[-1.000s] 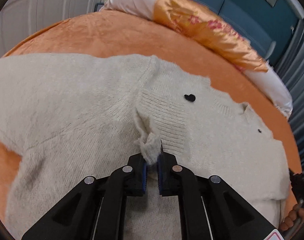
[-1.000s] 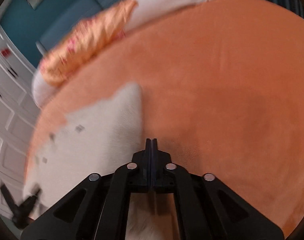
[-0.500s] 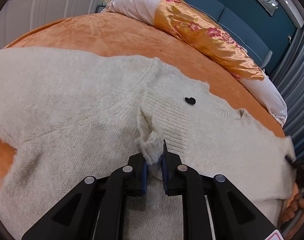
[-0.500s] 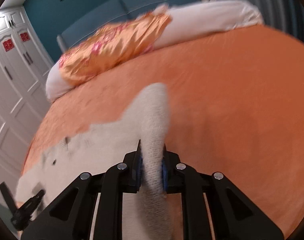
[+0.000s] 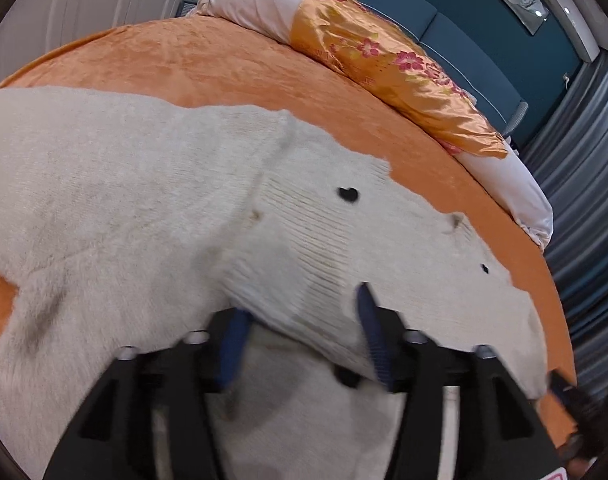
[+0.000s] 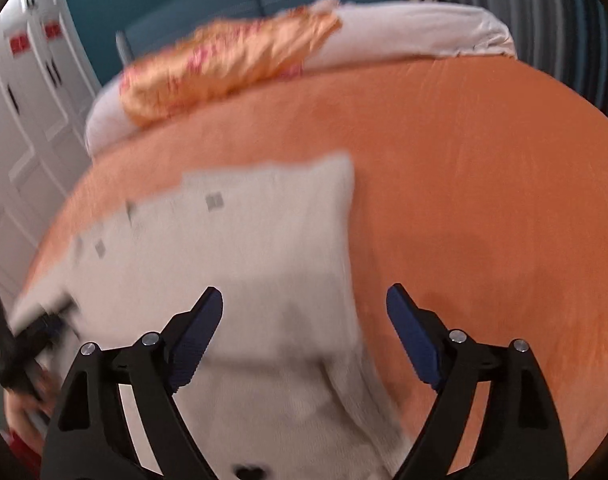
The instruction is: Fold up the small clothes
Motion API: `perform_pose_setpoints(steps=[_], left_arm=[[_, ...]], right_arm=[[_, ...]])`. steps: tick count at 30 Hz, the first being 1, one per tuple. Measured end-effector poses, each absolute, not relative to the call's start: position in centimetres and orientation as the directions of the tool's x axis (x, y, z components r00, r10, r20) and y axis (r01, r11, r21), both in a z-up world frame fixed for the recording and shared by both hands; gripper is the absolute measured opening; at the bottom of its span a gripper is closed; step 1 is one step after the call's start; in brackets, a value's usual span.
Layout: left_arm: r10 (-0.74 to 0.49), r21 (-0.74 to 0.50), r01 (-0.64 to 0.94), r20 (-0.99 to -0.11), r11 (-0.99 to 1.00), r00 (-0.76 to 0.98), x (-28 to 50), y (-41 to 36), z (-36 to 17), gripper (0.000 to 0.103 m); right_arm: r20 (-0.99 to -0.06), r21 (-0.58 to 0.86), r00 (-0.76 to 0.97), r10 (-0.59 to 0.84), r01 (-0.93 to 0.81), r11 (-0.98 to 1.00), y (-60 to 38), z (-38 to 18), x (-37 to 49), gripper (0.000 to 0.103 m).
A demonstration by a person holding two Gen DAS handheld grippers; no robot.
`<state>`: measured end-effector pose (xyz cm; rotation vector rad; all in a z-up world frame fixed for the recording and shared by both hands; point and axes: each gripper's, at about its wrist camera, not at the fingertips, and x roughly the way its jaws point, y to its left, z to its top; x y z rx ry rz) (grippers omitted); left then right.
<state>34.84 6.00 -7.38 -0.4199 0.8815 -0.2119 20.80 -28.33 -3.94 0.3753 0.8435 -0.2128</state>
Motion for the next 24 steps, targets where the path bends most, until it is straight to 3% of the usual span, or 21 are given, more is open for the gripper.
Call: perform_pose_setpoints(steps=[2,3,4,5,7,9,12,15,19,21,24], left_arm=[[-0.324,-0.420,-0.017,-0.725,0.907,0.608,34.4,5.1,-7.1,0.065],[-0.308,-0.406,-0.028,-0.735,0.914,0.604,34.3,4.8,-7.0,0.064],[-0.296,-0.397,-0.036,-0.739,0.917,0.606,34.1,4.6,-6.7,0.061],[-0.292,-0.396,-0.040,-0.738,0.917,0.608,34.0,4.6,-6.4,0.054],[-0.283,-0.384,-0.037,-0.738,0.922,0.613,34.0,4.9,-6.0,0.023],[-0.248,-0.338,-0.042,-0.764,0.940,0.596,34.4,5.0,-6.8,0.021],[-0.232,-0.312,-0.031,-0.766,0.950,0.599,34.4,4.9,-8.2,0.021],[-0.206,-0.278,-0.027,-0.772,0.960,0.601,34.4,4.5,-7.9,0.021],[-0.209,-0.288,-0.034,-0.767,0.957,0.606,34.2,4.8,-7.4,0.020],[-0.200,-0.275,-0.031,-0.769,0.961,0.607,34.1,4.7,-7.7,0.020],[-0.180,-0.250,-0.027,-0.764,0.968,0.619,33.8,4.3,-8.0,0.022]], right_arm=[[-0.780,0.278,0.625,0.017,0.323,0.905,-28.7,-5.0,21.6,0.054],[-0.787,0.296,0.616,0.028,0.338,0.893,-29.2,-5.0,22.0,0.030],[-0.765,0.328,0.643,0.037,0.340,0.881,-29.6,-4.3,21.7,0.018],[-0.728,0.371,0.684,0.052,0.329,0.868,-30.0,-3.2,20.6,0.017],[-0.661,0.380,0.750,0.001,0.334,0.862,-31.0,-0.7,18.8,0.014],[-0.675,0.348,0.736,-0.051,0.380,0.857,-32.4,-1.5,18.4,0.013],[-0.799,0.295,0.601,-0.025,0.428,0.854,-33.5,-7.3,19.8,0.013],[-0.784,0.311,0.619,-0.037,0.444,0.840,-34.0,-4.9,19.7,0.019],[-0.704,0.316,0.702,-0.109,0.448,0.836,-33.0,-1.1,17.3,0.019],[-0.685,0.315,0.724,-0.079,0.392,0.864,-31.4,-0.5,17.5,0.019],[-0.750,0.176,0.656,-0.079,0.313,0.933,-28.4,-2.6,19.8,0.017]])
